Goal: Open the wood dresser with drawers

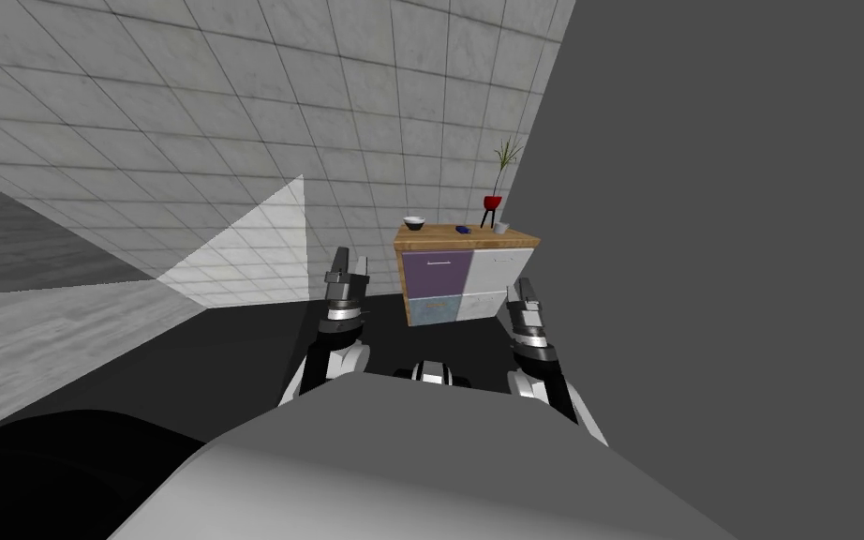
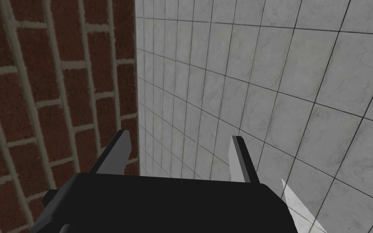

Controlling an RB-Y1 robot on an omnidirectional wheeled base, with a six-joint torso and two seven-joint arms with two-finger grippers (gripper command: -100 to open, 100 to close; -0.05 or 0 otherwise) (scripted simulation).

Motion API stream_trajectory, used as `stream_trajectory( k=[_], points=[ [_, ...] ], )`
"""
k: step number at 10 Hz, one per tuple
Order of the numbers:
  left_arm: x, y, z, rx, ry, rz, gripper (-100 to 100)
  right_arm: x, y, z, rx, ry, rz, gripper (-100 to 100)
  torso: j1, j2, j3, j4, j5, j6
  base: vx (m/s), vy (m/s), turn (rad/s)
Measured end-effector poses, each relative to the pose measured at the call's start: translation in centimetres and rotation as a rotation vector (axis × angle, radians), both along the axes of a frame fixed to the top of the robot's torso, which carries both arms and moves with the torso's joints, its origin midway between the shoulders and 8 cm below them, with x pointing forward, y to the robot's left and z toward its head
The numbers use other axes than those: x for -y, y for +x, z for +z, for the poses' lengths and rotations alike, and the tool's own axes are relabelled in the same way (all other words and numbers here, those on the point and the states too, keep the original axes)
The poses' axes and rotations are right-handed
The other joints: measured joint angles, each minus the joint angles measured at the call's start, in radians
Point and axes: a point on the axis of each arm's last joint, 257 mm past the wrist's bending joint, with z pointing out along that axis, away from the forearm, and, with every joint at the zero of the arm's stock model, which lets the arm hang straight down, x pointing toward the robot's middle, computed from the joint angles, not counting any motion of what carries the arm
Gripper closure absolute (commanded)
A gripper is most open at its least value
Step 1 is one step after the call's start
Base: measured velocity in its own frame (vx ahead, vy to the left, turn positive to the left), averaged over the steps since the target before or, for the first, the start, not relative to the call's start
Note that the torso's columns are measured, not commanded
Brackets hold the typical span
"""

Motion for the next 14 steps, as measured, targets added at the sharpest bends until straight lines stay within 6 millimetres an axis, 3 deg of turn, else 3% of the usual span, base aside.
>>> stream_trajectory(
  k=[14],
  points=[
    [0.0,0.0,0.0,0.0,0.0,0.0,0,-2.7,1.9,-2.5,0.048,-0.554,-0.218,-100,0.0,-0.002,-0.001,-0.001,0.0,0.0,0.062,0.032,-0.056]
  ],
)
